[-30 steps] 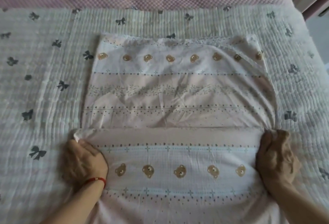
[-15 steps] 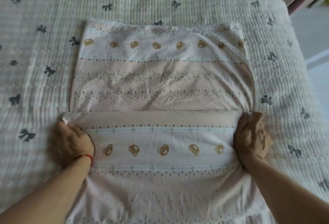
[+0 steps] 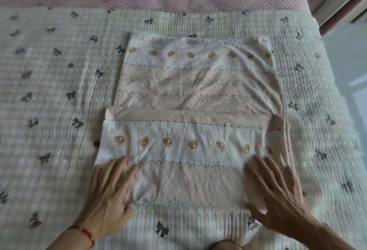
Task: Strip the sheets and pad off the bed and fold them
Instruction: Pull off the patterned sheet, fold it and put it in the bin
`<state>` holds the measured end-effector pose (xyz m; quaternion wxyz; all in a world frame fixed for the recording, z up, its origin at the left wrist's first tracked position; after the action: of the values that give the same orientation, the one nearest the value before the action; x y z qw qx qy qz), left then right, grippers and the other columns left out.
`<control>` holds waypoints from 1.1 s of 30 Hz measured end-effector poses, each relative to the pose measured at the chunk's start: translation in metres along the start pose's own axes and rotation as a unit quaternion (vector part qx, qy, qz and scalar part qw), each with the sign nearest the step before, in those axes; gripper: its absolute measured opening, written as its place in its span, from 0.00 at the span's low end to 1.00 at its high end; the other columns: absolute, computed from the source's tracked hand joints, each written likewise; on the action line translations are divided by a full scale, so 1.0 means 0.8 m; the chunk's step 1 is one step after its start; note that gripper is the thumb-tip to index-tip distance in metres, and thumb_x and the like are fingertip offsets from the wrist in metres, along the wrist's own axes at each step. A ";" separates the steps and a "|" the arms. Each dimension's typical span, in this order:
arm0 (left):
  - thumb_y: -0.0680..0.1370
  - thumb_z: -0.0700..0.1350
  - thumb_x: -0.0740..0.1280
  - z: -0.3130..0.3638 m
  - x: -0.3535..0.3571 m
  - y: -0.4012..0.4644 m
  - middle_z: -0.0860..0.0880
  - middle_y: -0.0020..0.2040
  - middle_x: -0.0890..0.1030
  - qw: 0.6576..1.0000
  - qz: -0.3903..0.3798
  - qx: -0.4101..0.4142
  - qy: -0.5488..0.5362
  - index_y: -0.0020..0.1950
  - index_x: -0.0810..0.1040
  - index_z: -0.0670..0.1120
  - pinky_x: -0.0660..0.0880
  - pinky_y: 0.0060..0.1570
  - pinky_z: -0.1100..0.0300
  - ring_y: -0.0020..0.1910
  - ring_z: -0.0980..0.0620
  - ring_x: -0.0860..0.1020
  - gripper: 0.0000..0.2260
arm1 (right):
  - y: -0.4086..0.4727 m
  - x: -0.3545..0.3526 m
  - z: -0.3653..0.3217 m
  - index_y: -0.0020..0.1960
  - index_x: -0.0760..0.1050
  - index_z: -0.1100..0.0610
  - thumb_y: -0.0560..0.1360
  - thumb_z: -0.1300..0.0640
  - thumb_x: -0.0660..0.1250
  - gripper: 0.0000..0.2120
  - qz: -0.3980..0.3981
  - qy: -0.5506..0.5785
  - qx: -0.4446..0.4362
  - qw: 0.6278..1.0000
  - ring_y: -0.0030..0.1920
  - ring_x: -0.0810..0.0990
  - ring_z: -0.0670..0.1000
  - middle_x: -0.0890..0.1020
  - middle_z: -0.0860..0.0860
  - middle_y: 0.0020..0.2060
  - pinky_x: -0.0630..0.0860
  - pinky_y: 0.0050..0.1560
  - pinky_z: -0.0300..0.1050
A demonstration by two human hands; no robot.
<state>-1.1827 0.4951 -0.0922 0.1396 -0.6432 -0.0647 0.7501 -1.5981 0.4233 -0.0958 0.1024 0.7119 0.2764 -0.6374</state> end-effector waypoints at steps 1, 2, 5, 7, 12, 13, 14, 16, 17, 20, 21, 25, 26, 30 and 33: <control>0.63 0.51 0.71 -0.003 0.017 -0.007 0.45 0.82 0.55 0.999 -0.041 -0.001 0.028 0.82 0.58 0.50 0.50 0.74 0.32 0.80 0.37 0.55 0.47 | -0.013 0.006 0.004 0.82 0.56 0.54 0.64 0.32 0.72 0.54 -0.029 -0.028 -0.008 0.999 0.81 0.51 0.63 0.52 0.56 0.82 0.51 0.70 0.81; 0.64 0.51 0.74 -0.009 0.022 -0.008 0.46 0.83 0.50 0.997 -0.063 -0.014 0.047 0.83 0.52 0.53 0.43 0.75 0.32 0.81 0.38 0.50 0.51 | -0.022 0.006 0.009 0.82 0.57 0.53 0.61 0.34 0.76 0.57 -0.054 -0.053 -0.002 0.997 0.81 0.52 0.63 0.52 0.56 0.82 0.49 0.70 0.83; 0.67 0.41 0.78 -0.027 0.028 0.012 0.50 0.83 0.46 0.992 -0.075 -0.080 0.059 0.82 0.47 0.59 0.47 0.73 0.29 0.81 0.40 0.46 0.54 | -0.024 0.011 0.025 0.81 0.59 0.49 0.58 0.52 0.83 0.57 -0.076 -0.061 0.042 0.994 0.81 0.54 0.64 0.54 0.56 0.82 0.50 0.71 0.81; 0.61 0.25 0.72 -0.026 0.022 0.022 0.49 0.82 0.57 0.991 -0.078 -0.102 0.041 0.81 0.56 0.58 0.74 0.62 0.36 0.79 0.37 0.58 0.56 | -0.023 0.011 0.024 0.81 0.59 0.47 0.63 0.64 0.78 0.52 -0.065 -0.034 0.063 0.995 0.80 0.56 0.65 0.57 0.56 0.82 0.62 0.70 0.76; 0.52 0.25 0.76 -0.012 -0.057 0.025 0.47 0.43 0.84 0.996 0.020 -0.077 0.042 0.52 0.86 0.44 0.81 0.29 0.52 0.42 0.42 0.81 0.30 | -0.015 -0.039 0.016 0.69 0.78 0.50 0.64 0.70 0.71 0.35 -0.020 0.014 0.059 0.998 0.62 0.80 0.65 0.82 0.52 0.64 0.81 0.52 0.64; 0.54 0.25 0.76 -0.008 -0.079 0.019 0.47 0.39 0.83 0.996 0.027 -0.076 0.033 0.49 0.86 0.45 0.79 0.27 0.55 0.37 0.43 0.81 0.27 | -0.017 -0.053 0.018 0.67 0.80 0.49 0.64 0.70 0.70 0.34 -0.022 0.009 0.058 0.998 0.59 0.82 0.62 0.84 0.49 0.61 0.82 0.49 0.61; 0.57 0.26 0.74 -0.005 -0.099 0.014 0.48 0.36 0.82 0.996 0.025 -0.080 0.025 0.47 0.85 0.46 0.76 0.26 0.58 0.33 0.43 0.81 0.23 | -0.016 -0.066 0.024 0.65 0.81 0.46 0.64 0.71 0.71 0.33 -0.028 0.009 0.073 0.997 0.58 0.82 0.57 0.84 0.45 0.59 0.83 0.48 0.58; 0.66 0.29 0.71 0.004 -0.132 -0.002 0.49 0.35 0.81 0.995 0.006 -0.100 0.014 0.43 0.82 0.48 0.69 0.28 0.60 0.32 0.45 0.79 0.15 | -0.029 -0.093 0.030 0.62 0.82 0.42 0.64 0.70 0.77 0.33 -0.034 0.027 0.108 0.993 0.54 0.84 0.51 0.86 0.42 0.55 0.83 0.44 0.47; 0.70 0.32 0.69 0.008 -0.148 -0.011 0.50 0.37 0.81 0.994 -0.004 -0.104 0.022 0.43 0.79 0.49 0.68 0.31 0.60 0.33 0.46 0.78 0.12 | -0.038 -0.108 0.027 0.60 0.83 0.42 0.65 0.68 0.78 0.31 -0.033 0.034 0.112 0.993 0.50 0.85 0.49 0.86 0.43 0.52 0.80 0.40 0.40; 0.76 0.41 0.68 0.016 -0.170 -0.044 0.53 0.40 0.79 0.989 -0.088 -0.114 0.035 0.42 0.72 0.54 0.69 0.35 0.61 0.39 0.51 0.78 0.09 | -0.075 -0.137 0.017 0.56 0.84 0.41 0.72 0.66 0.70 0.22 -0.063 0.060 0.141 0.986 0.39 0.83 0.43 0.86 0.42 0.46 0.68 0.31 0.29; 0.77 0.44 0.69 0.018 -0.176 -0.065 0.54 0.40 0.79 0.986 -0.114 -0.119 0.016 0.42 0.72 0.55 0.69 0.35 0.63 0.40 0.53 0.79 0.09 | -0.099 -0.144 0.013 0.53 0.85 0.41 0.73 0.66 0.69 0.21 -0.077 0.072 0.158 0.982 0.37 0.82 0.41 0.86 0.41 0.43 0.68 0.30 0.29; 0.75 0.52 0.73 0.018 -0.181 -0.124 0.58 0.36 0.77 0.972 -0.176 -0.118 -0.097 0.41 0.80 0.61 0.67 0.33 0.67 0.37 0.59 0.77 0.05 | -0.155 -0.169 0.004 0.40 0.75 0.36 0.69 0.66 0.71 0.23 -0.081 0.126 0.171 0.974 0.30 0.78 0.37 0.79 0.36 0.30 0.69 0.29 0.29; 0.74 0.52 0.73 0.015 -0.183 -0.135 0.60 0.32 0.76 0.968 -0.185 -0.119 -0.120 0.37 0.78 0.63 0.67 0.32 0.67 0.34 0.61 0.76 0.09 | -0.165 -0.179 0.006 0.39 0.75 0.36 0.67 0.66 0.72 0.23 -0.068 0.135 0.181 0.972 0.31 0.78 0.36 0.78 0.35 0.31 0.70 0.31 0.29; 0.74 0.44 0.76 -0.006 -0.225 -0.130 0.61 0.36 0.81 0.956 -0.114 -0.175 -0.205 0.34 0.76 0.66 0.72 0.36 0.66 0.38 0.61 0.79 0.17 | -0.154 -0.228 0.022 0.43 0.83 0.44 0.67 0.68 0.74 0.18 0.046 0.193 0.242 0.950 0.39 0.81 0.36 0.82 0.35 0.36 0.73 0.38 0.29; 0.74 0.40 0.75 -0.029 -0.268 -0.077 0.45 0.55 0.84 0.923 0.041 -0.251 -0.289 0.55 0.84 0.49 0.77 0.50 0.54 0.54 0.44 0.82 0.11 | -0.096 -0.265 0.045 0.47 0.84 0.49 0.73 0.62 0.73 0.08 0.135 0.242 0.287 0.917 0.37 0.82 0.42 0.83 0.39 0.36 0.74 0.37 0.35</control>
<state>-1.1238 0.4889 0.1238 -0.0817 -0.4145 -0.2622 0.8676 -1.6764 0.4126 0.1188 -0.0910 0.8740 -0.0011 -0.4773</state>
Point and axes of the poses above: each hand's wrist, its own y-axis towards the middle knuckle, its own x-axis out of the palm, z = x × y, the point moved 7 cm from there along y, towards the middle knuckle
